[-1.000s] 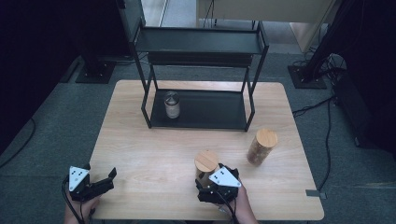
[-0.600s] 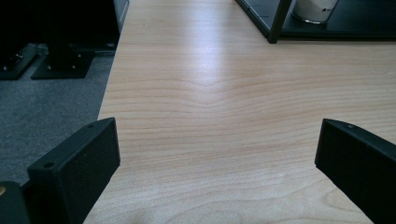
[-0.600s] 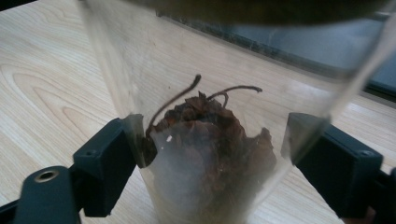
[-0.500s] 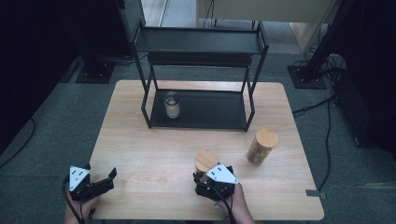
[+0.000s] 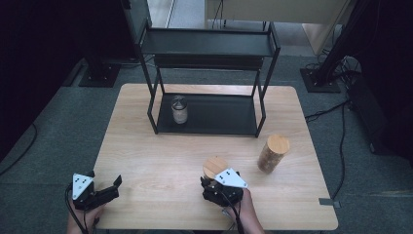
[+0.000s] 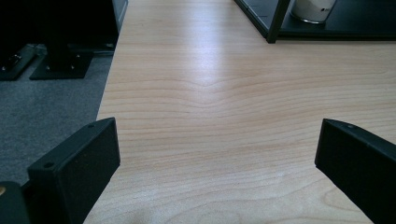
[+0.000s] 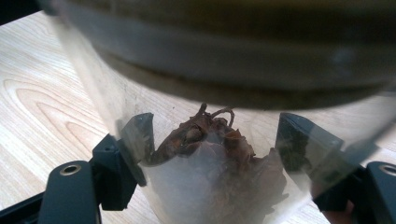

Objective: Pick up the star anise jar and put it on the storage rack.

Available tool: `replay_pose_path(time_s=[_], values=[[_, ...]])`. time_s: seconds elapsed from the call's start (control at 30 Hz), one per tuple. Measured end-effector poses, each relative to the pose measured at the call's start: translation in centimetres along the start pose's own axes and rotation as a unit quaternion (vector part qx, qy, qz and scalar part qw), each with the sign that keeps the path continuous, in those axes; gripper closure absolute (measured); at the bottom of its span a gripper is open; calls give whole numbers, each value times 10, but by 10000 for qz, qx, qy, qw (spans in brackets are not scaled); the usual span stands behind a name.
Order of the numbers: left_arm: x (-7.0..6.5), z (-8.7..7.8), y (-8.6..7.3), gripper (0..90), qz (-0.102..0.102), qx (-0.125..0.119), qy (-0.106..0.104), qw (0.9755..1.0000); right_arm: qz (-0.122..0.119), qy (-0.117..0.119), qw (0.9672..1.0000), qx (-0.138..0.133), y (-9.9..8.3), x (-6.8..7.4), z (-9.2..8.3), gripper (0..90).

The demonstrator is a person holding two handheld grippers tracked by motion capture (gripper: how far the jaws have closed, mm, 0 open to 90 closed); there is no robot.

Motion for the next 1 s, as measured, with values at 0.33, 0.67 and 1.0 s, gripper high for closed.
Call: replay_pose_path(time_s=[0.33,0.67,1.0], values=[[0,0,0,2,2,-28,11,10000,70,-95,9999,73,9,-2,7,253],[0,0,0,2,18,-19,21,10000,94,-126,9998,153,24,-14,19,253],[-1,0,0,2,34,-12,30,10000,140,-176,9996,171,36,-22,27,253]])
Point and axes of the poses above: each handheld gripper's, and its own axes: z roughly forward along the jaws, y roughly out of its top, x roughly to its left, the point moved 2 cm from there along z, roughly forward along the jaws, and after that the axes turned 10 degrees about x, right-handed, at the moved point
